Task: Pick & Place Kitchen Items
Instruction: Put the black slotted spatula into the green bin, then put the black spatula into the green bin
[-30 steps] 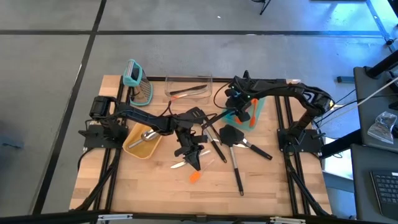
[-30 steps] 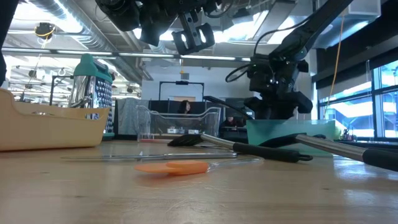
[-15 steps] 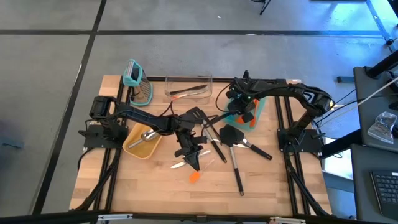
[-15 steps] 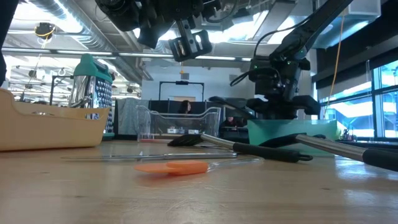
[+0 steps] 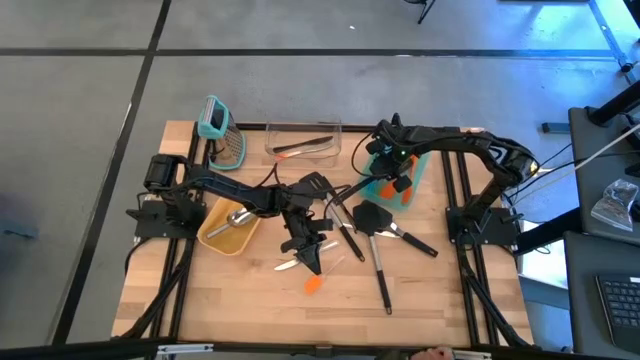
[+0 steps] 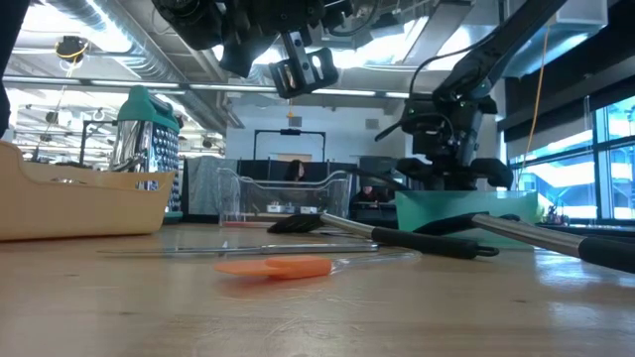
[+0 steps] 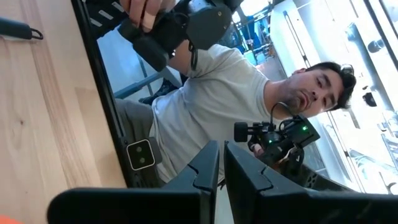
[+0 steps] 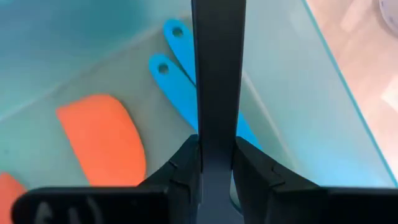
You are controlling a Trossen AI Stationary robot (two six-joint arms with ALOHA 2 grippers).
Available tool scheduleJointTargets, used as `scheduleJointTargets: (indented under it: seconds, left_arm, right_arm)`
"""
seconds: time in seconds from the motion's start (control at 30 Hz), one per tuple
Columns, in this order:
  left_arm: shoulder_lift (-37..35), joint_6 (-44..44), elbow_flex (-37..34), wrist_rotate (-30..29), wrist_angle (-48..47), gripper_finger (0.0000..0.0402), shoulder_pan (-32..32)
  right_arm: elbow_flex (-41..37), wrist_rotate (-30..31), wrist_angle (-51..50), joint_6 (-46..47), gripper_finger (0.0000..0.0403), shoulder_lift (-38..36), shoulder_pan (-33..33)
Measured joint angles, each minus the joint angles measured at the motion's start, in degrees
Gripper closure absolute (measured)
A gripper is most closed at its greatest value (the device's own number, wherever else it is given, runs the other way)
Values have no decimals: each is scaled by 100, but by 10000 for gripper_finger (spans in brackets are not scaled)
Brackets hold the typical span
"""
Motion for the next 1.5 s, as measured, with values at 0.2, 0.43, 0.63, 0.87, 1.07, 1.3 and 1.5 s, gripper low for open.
scheduleJointTargets:
  seconds: [0.2, 0.43, 0.63, 0.87, 1.07, 1.3, 1.5]
  left_arm:
    - [0, 0, 0, 0, -2, 382, 7]
    - [0, 1, 0, 1, -2, 382, 7]
    - [0, 2, 0, 2, -2, 382, 7]
    - [0, 62, 0, 3, -2, 382, 7]
    - [0, 188, 0, 111, -11, 382, 7]
    - [0, 516, 2, 160, -404, 382, -31]
    - [0, 688, 2, 168, -559, 382, -31]
  right_arm:
    - [0, 182, 0, -184, 326, 0, -259]
    - [0, 182, 14, -85, 326, 0, -371]
    - [-2, 184, 56, 440, 316, 2, -371]
    - [-4, 244, 255, 1033, 290, 11, -370]
    - [-6, 241, 254, 1064, 271, 11, -297]
    - [-4, 312, 260, 1034, 237, 11, -187]
    - [-7, 948, 273, 1070, 197, 11, -30]
